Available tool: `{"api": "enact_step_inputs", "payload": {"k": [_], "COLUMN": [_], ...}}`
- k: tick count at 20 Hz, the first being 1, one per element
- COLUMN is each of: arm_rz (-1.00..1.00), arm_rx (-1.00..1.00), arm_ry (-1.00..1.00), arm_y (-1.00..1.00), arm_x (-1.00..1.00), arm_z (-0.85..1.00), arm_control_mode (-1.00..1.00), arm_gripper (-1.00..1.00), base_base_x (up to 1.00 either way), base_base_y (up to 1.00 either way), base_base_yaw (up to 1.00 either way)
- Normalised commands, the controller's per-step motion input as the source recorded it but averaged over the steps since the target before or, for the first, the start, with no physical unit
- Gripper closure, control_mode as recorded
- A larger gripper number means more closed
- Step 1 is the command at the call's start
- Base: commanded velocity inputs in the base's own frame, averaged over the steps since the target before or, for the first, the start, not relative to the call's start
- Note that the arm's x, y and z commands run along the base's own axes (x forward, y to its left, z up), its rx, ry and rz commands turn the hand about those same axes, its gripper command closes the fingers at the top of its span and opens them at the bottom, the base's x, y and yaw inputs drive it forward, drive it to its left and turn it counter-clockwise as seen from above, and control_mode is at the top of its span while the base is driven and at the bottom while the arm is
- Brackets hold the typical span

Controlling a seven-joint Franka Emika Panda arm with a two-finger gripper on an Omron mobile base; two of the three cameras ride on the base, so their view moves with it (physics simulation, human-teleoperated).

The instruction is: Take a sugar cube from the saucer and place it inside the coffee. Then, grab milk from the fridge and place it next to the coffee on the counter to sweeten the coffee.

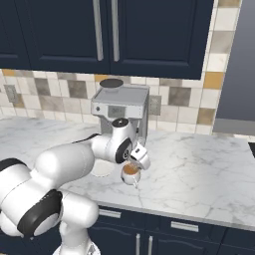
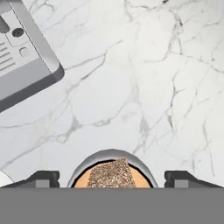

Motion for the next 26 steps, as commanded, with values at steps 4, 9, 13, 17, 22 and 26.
{"api": "enact_step_inputs", "payload": {"k": [4,9,13,17,22,26], "arm_rz": [0.0,0.0,0.0,0.03,0.09,0.07], "arm_rx": [0.0,0.0,0.0,0.0,0.01,0.02], "arm_ry": [0.0,0.0,0.0,0.0,0.0,0.04], "arm_y": [0.1,0.14,0.25,0.38,0.63,0.66], "arm_x": [-0.06,-0.05,-0.16,-0.43,-0.49,-0.46], "arm_z": [0.19,0.17,0.23,0.29,0.44,0.6], "arm_control_mode": [-1.0,-1.0,-1.0,-1.0,-1.0,-1.0], "arm_gripper": [-1.0,-1.0,-1.0,-1.0,-1.0,-1.0], "base_base_x": [0.0,0.0,0.0,0.0,0.0,0.0], "base_base_y": [0.0,0.0,0.0,0.0,0.0,0.0], "base_base_yaw": [0.0,0.0,0.0,0.0,0.0,0.0]}}
